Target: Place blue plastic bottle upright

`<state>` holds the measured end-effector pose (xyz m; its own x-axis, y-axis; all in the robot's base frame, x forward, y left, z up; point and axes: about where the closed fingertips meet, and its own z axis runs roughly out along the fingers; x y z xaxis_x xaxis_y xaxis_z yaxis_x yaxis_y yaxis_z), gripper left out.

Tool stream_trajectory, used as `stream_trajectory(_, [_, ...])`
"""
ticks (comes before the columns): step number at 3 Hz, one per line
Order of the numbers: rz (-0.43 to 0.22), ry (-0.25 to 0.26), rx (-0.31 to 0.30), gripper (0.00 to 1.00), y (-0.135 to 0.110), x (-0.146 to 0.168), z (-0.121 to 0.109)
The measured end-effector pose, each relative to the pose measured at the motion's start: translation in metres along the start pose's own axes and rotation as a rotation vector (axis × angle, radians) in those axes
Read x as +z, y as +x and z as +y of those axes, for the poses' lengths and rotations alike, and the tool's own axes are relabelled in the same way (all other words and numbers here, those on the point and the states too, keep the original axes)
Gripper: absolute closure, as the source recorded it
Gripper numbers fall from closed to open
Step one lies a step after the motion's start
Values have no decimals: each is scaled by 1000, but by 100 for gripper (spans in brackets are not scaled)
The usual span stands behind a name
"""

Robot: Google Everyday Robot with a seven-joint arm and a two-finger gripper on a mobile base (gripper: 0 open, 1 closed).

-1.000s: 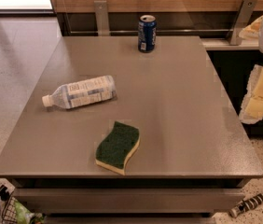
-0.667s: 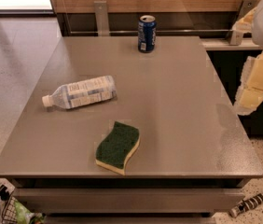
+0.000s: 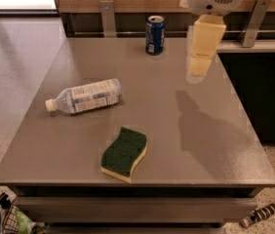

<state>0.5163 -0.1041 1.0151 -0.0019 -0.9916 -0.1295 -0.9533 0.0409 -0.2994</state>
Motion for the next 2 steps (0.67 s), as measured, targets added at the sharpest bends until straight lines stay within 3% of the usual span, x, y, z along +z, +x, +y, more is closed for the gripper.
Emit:
stream_trajectory(1, [-12, -5, -42, 0, -61, 33, -16])
stream_trajectory(2, [-56, -16, -33, 0, -86, 67, -22])
